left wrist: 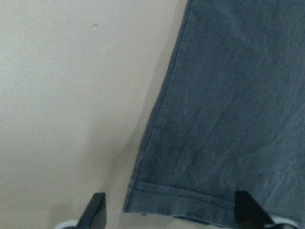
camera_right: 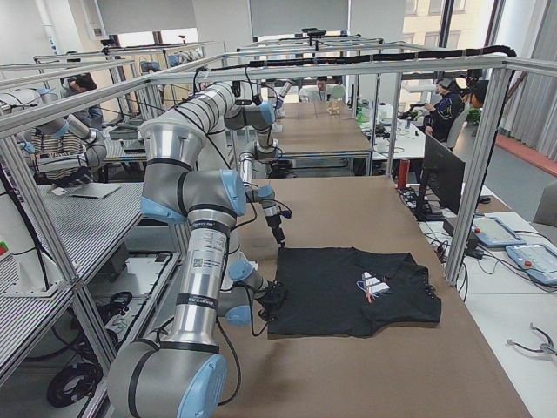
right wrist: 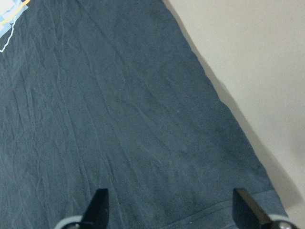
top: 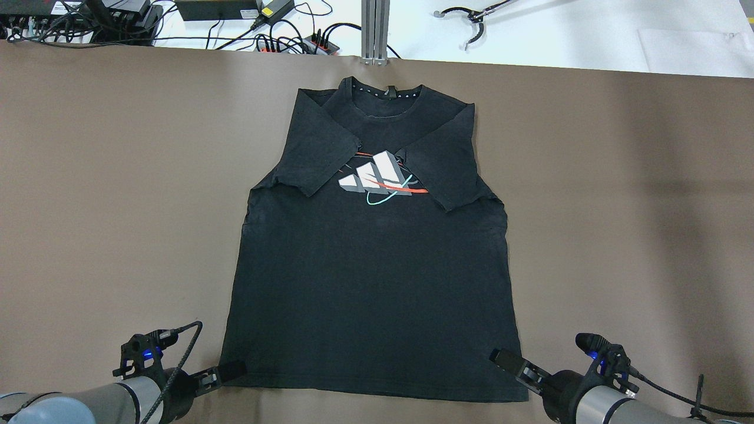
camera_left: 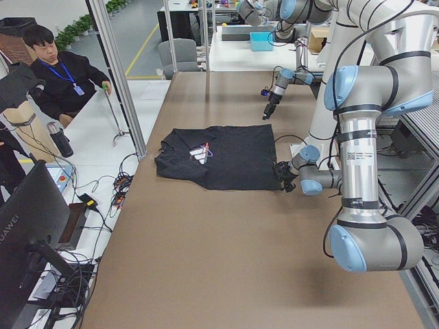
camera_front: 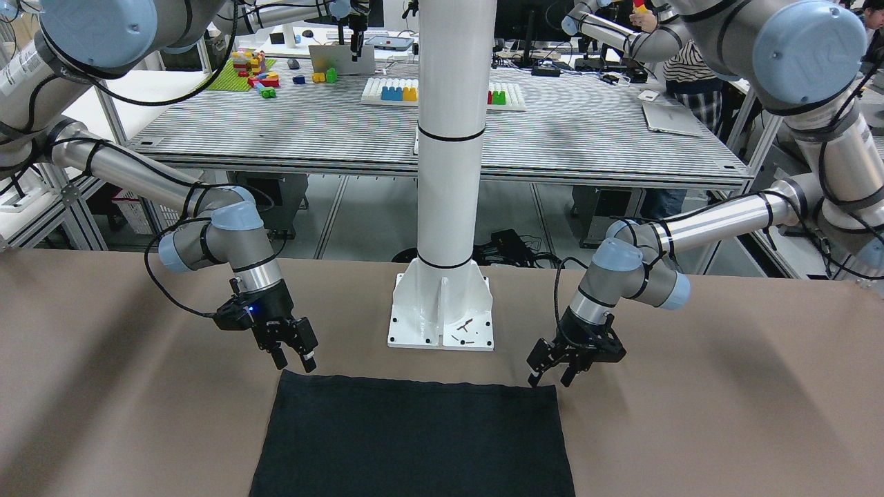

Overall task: Fold clothes
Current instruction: 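Grasp both hem corners nearest the robot with left and right grippers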

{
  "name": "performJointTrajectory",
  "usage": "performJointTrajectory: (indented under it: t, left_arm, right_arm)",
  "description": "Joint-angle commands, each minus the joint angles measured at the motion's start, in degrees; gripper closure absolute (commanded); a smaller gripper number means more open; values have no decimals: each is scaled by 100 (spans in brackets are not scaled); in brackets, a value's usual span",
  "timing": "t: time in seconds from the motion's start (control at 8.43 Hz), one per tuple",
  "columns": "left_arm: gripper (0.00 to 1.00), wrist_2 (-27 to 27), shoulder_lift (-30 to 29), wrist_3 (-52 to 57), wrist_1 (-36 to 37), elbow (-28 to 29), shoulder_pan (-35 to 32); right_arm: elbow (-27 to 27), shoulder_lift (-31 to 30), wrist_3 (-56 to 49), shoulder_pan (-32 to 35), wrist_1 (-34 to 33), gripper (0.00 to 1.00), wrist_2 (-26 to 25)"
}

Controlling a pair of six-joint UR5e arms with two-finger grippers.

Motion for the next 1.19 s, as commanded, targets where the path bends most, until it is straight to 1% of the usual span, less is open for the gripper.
performJointTrajectory:
  t: [0.0, 0.12, 0.24, 0.36, 0.47, 0.59, 0.71, 0.83, 0.95, 1.07]
  left_arm:
    - [6, -3, -78, -9, -8, 219, 3]
    - [8, 23, -78, -9, -8, 210, -6]
    - [16, 58, -70, -9, -8, 219, -6]
    - [35, 102, -70, -9, -8, 228, 2]
    - [48, 102, -70, 8, -8, 254, 3]
    - [49, 102, -70, 8, -8, 245, 11]
    - [60, 102, -70, 8, -8, 237, 3]
    - [86, 94, -70, 8, -8, 219, 3]
    - [100, 111, -44, 8, -8, 193, -15]
    - [100, 102, -26, 43, -8, 149, -32]
  right_arm:
    - [-9, 3, -30, -11, 1, 8, -1]
    - [0, 12, -30, -11, 1, 8, -10]
    - [-9, 3, -30, -11, 1, 8, -10]
    - [-9, 3, -30, -11, 1, 8, -10]
    - [-9, 3, -47, -2, 1, 8, -1]
    - [-9, 3, -56, -2, 1, 8, -10]
    - [-9, 3, -56, -2, 1, 8, -10]
    - [-9, 3, -56, -2, 1, 7, -10]
    - [-9, 3, -56, -2, 1, 7, -1]
    - [-18, -15, -56, -2, -8, 7, -10]
